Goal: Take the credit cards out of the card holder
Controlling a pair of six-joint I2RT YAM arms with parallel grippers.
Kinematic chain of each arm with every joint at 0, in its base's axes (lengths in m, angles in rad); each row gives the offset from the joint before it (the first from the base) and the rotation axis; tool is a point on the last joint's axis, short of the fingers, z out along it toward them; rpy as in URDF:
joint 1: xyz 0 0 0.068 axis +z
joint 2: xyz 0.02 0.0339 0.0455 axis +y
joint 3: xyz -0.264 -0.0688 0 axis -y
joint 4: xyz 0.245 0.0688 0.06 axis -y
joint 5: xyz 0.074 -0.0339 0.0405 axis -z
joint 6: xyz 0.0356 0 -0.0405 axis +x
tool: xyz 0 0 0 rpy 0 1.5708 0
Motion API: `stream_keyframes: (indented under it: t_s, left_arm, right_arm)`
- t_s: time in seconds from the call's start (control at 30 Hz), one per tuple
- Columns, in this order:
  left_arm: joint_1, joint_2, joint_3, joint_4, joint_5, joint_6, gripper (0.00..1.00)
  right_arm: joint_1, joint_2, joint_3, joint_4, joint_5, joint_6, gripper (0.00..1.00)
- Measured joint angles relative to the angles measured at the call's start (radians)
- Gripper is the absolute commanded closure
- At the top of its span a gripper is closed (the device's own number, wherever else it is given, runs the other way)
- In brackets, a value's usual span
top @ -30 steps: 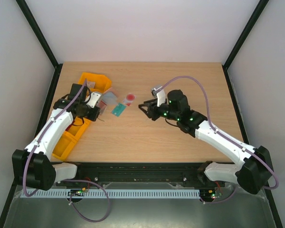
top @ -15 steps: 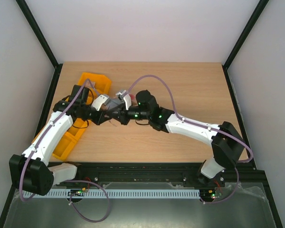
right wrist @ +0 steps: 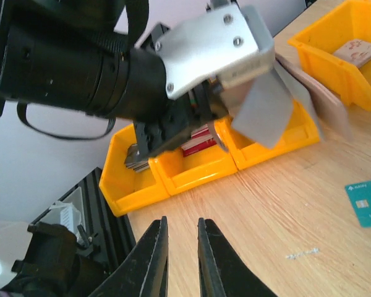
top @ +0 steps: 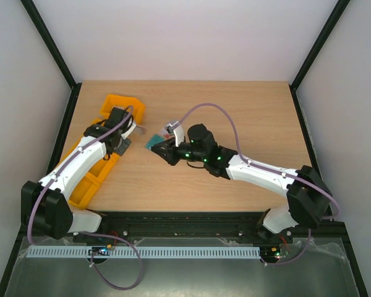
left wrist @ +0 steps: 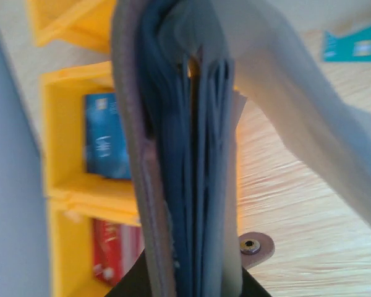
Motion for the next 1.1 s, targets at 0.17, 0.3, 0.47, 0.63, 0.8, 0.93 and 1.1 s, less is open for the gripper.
stream_keyframes:
  t_s: [0.17,0.3,0.47,0.63,0.8,0.93,1.1]
  left_arm:
    - [-0.017,0.026,0.074,-0.028,-0.132,0.004,0.98]
    - [-0.022,0.076,0.185,-0.088,0.057,-0.019,0.98]
    - [-0.028,0.12,0.267,-0.137,0.293,-0.044,0.98]
    - [-0.029,0.123,0.274,-0.159,0.379,-0.057,0.98]
    - [-0.029,0.122,0.274,-0.176,0.449,-0.055,0.98]
    - [-0.028,0.103,0.274,-0.192,0.528,-0.035,0.98]
    - [-0.024,0.077,0.273,-0.2,0.601,-0.019,0.98]
  right_arm:
    - [0.002,-0.042,-0.055,0.037,-0.013,0.0,0.85]
    - [0.011,-0.015,-0.053,0.141,-0.038,0.018,0.88]
    - [0.039,0.074,-0.024,0.226,-0.031,0.038,0.93]
    - [0.048,0.148,0.008,0.228,0.053,0.045,0.97]
    - [0.04,0.183,0.036,0.22,0.172,0.045,0.98]
    - [0.002,0.203,0.069,0.208,0.223,0.051,0.98]
    - [-0.084,0.2,0.079,0.185,0.243,0.072,0.98]
